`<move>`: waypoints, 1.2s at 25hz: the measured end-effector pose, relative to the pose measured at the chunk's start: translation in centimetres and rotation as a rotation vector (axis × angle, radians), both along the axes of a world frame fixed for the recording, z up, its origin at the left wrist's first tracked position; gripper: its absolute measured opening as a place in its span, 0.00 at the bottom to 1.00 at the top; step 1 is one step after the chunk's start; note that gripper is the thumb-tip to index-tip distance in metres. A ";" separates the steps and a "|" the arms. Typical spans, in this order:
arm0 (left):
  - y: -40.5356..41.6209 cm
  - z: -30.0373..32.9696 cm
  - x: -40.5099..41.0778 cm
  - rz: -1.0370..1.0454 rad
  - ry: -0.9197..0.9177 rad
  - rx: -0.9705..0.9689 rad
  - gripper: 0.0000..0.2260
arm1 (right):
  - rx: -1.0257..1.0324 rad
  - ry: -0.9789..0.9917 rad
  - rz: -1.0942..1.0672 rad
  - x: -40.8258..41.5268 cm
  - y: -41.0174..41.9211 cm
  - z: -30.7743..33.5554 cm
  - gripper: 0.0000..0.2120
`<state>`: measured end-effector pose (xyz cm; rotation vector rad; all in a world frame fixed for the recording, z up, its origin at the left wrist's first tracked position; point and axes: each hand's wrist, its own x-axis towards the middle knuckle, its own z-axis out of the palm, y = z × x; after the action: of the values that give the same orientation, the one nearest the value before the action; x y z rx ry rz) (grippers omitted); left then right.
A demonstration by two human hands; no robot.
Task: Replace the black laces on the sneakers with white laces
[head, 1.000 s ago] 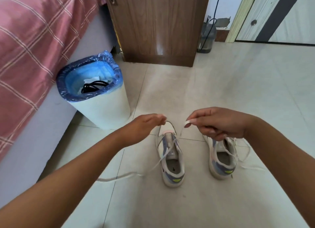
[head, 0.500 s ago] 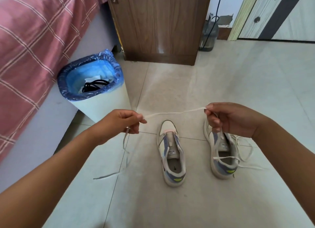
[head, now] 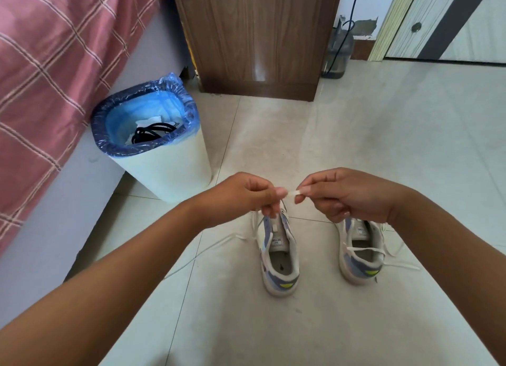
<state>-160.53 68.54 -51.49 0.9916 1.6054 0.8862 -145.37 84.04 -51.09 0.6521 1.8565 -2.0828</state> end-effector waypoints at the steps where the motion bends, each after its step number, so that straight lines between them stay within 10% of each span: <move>1: -0.4 -0.1 -0.7 0.027 0.001 -0.011 0.13 | -0.014 -0.003 -0.027 0.4 0.4 -0.3 0.09; 14: -7.1 -3.4 -9.9 0.472 -0.206 -0.072 0.21 | -0.407 0.276 -0.607 4.7 8.3 -3.6 0.08; 25: -11.7 -7.1 -13.7 0.762 -0.223 -0.291 0.09 | -0.771 0.679 -1.013 8.8 17.2 -7.6 0.06; 30: -9.9 -6.1 -12.3 0.586 0.052 -0.377 0.10 | -0.171 0.119 -0.665 4.8 10.4 -4.1 0.06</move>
<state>-172.83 58.66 -57.55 0.2779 2.0576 0.8906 -140.57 94.43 -55.14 1.2550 1.6307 -2.6934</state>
